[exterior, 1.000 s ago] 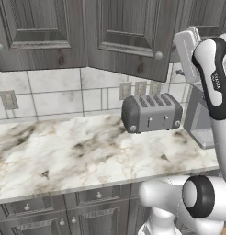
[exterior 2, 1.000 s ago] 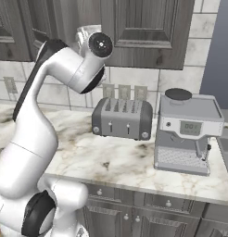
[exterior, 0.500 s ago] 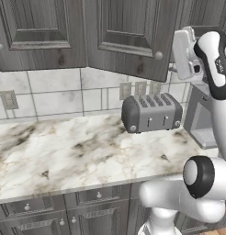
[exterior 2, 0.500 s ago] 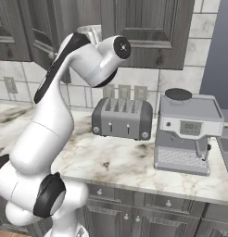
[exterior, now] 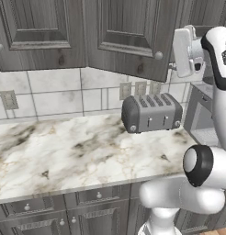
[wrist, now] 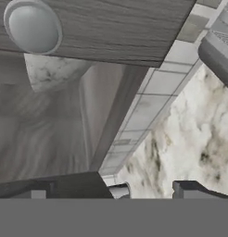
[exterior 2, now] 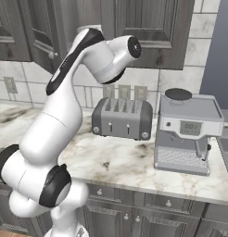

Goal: Move the bowls from the cabinet to the plates on the dining table.

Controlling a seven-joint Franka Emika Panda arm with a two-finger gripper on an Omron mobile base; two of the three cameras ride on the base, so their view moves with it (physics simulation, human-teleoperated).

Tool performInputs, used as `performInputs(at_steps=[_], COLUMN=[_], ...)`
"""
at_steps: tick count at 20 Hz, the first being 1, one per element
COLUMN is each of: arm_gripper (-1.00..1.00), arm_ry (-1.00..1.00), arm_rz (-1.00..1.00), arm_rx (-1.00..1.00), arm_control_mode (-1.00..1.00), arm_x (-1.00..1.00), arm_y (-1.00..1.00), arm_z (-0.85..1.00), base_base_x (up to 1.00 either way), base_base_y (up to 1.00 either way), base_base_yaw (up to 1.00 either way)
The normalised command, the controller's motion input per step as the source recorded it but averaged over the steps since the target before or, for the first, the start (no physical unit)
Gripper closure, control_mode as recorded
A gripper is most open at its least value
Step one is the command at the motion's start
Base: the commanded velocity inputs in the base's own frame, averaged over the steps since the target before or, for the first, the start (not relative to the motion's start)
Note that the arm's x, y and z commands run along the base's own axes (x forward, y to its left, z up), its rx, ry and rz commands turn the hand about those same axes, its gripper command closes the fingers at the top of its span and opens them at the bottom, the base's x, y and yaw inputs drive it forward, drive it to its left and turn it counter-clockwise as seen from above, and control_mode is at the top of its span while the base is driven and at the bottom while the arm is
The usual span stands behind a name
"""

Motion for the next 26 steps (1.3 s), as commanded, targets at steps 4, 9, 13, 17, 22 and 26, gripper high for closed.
performInputs(at_steps=[4,9,13,17,22,26], arm_gripper=[-1.0,-1.0,-1.0,-1.0,-1.0,-1.0], arm_ry=[0.0,0.01,0.01,0.0,0.0,0.01], arm_rz=[0.17,0.21,0.22,0.2,0.11,0.03], arm_rx=[0.01,0.0,0.0,0.03,0.06,0.04], arm_control_mode=[-1.0,-1.0,-1.0,-1.0,-1.0,-1.0], arm_x=[0.0,0.02,0.03,0.05,0.31,0.56], arm_y=[0.04,0.08,0.04,0.02,0.0,0.0], arm_z=[0.01,0.0,0.0,0.03,0.05,0.01], base_base_x=[0.0,0.0,0.0,0.0,0.0,0.0], base_base_y=[0.0,0.0,0.0,0.0,0.0,0.0], base_base_yaw=[0.0,0.0,0.0,0.0,0.0,0.0])
